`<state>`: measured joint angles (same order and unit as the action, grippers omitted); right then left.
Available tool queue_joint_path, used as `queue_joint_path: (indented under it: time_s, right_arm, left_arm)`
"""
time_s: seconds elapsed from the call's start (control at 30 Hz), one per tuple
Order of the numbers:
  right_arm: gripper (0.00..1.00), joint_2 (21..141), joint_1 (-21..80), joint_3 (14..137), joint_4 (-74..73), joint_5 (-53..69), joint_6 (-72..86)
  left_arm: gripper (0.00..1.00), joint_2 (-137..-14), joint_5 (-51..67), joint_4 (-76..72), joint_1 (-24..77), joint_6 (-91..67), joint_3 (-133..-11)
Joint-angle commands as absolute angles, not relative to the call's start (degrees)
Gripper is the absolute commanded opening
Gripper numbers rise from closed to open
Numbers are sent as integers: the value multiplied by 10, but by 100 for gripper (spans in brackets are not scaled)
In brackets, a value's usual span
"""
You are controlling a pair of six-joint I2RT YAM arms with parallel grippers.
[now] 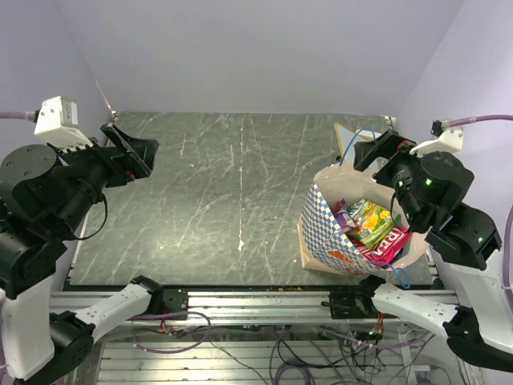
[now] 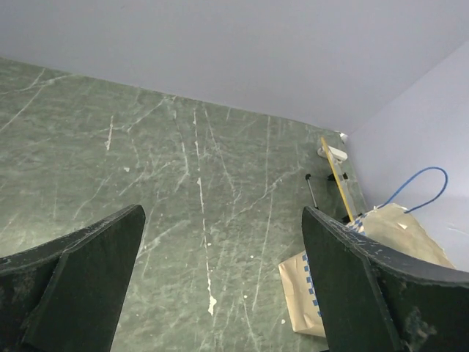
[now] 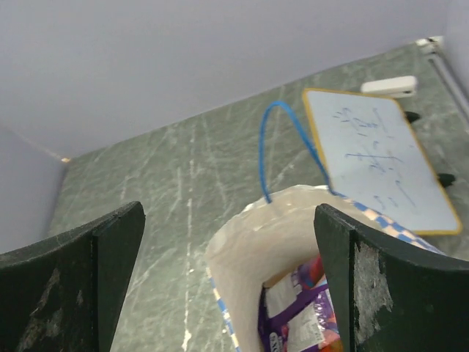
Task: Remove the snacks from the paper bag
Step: Move the paper bag to the center of the board.
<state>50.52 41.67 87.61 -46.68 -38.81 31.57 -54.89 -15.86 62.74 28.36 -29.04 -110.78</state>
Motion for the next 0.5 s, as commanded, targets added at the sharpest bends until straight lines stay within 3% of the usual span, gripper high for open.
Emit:
queue_joint_path:
  time_s: [0.0,0.47]
  right_arm:
    - [100,514,360,905,-532,-383,330]
    - [100,547,187,985,-694,-339,332]
  left_arm:
    - [99,-558,-123,596,256,-297,-1087]
    - [99,-565,0,471,173,-383,-948]
